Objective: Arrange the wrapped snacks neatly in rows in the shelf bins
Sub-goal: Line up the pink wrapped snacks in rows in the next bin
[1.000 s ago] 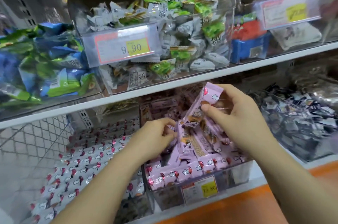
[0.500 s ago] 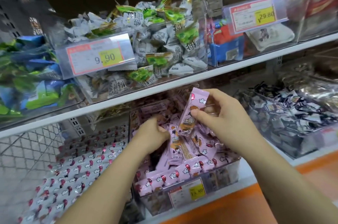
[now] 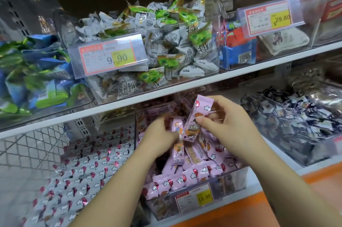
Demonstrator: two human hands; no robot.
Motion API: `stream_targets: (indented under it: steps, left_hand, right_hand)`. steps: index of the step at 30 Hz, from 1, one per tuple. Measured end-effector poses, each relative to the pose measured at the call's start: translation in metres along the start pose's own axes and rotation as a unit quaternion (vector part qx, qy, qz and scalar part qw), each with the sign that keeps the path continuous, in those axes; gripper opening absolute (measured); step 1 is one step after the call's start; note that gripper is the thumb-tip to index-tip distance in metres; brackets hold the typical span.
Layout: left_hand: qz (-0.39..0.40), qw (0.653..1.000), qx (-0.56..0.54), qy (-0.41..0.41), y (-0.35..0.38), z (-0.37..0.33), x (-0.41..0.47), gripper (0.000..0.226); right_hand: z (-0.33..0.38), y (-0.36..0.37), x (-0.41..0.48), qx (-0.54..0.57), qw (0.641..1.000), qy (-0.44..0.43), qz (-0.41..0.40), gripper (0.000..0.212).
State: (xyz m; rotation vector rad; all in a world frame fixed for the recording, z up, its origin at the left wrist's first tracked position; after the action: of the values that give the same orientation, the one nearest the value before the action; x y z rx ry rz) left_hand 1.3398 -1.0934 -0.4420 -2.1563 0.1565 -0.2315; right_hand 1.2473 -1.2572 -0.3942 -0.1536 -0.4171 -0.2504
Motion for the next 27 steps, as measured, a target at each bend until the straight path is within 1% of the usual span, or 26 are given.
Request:
stream_targets:
  steps: [4,6,9,12,15,17,19,24,27]
  left_hand:
    - [-0.075,0.995,-0.042,0.057,-0.045,0.001,-0.026,0.058]
    - [-0.124,0.988,-0.062,0.065,-0.064,0.011,-0.041,0.056]
    - [-0.178,0.968,-0.171,0.046,-0.077,0.030,-0.060,0.044]
    - [-0.216,0.939,-0.262,0.050,-0.082,0.044,-0.073,0.046]
    - [-0.210,0.930,-0.299,0.038,-0.077,0.057,-0.075,0.046]
    - [-0.205,0.925,-0.317,0.034,-0.073,0.064,-0.074,0.046]
    - [-0.200,0.923,-0.330,0.023,-0.072,0.070,-0.073,0.047]
    - [-0.186,0.911,-0.366,0.035,-0.071,0.075,-0.071,0.045]
    - [-0.177,0.915,-0.359,0.045,-0.069,0.076,-0.070,0.045]
  right_hand:
    - [0.000,0.004,0.000,0.004,1.000,-0.011,0.007,0.031]
    - [0.000,0.014,-0.003,-0.004,1.000,-0.012,0.025,0.032]
    - [0.000,0.039,-0.008,-0.058,0.996,-0.019,0.065,0.033]
    - [0.000,0.064,-0.009,-0.103,0.989,-0.038,0.098,0.032]
    - [-0.001,0.089,-0.001,-0.170,0.976,-0.047,0.131,0.031]
    - [-0.008,0.105,0.008,-0.229,0.959,-0.039,0.163,0.032]
    - [-0.017,0.118,0.018,-0.287,0.937,-0.018,0.200,0.039]
    - [-0.047,0.139,0.033,-0.318,0.908,0.019,0.273,0.041]
    - [-0.063,0.148,0.033,-0.335,0.896,0.029,0.291,0.037]
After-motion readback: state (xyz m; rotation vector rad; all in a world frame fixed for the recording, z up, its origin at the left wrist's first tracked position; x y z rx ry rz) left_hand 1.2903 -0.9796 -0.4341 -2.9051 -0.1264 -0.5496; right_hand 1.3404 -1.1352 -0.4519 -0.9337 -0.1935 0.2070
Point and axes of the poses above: each hand's wrist, its own x-axis towards the middle knuckle, its own y-axis out of the palm, z = x × y, the point moved 8 cm from there along x, towards the middle knuckle, and after that the axes turned 11 degrees about x, right-handed, at the moved point
